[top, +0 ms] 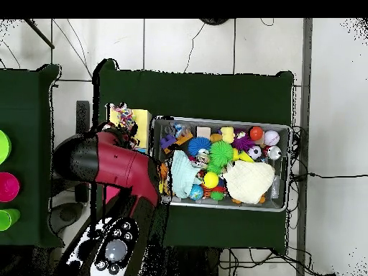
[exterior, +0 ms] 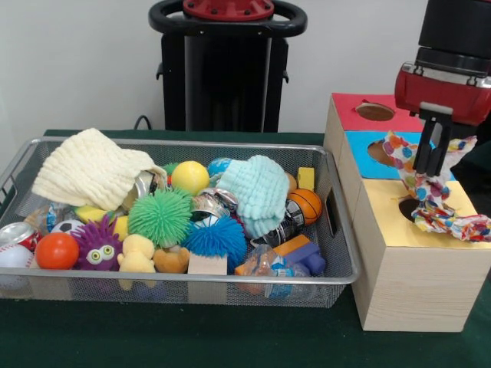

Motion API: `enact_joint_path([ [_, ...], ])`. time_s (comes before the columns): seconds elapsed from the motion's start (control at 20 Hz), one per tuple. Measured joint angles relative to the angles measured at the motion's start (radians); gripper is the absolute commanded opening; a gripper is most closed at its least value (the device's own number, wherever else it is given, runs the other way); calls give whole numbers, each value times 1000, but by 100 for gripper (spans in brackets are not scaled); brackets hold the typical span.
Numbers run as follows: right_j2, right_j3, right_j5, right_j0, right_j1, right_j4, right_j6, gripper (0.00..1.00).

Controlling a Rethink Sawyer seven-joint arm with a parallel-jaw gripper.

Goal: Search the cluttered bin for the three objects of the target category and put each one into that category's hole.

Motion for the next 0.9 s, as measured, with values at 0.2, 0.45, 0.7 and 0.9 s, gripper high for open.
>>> enact_joint_path([
  [0.2, 0, 0, 0, 0, 7, 0, 0, 0],
  [0.45, 0, 0, 0, 0, 7, 0, 0, 0],
  [0.7, 0, 0, 0, 0, 7, 0, 0, 0],
  [0.9, 7, 4, -9, -2, 4, 10, 0, 0],
])
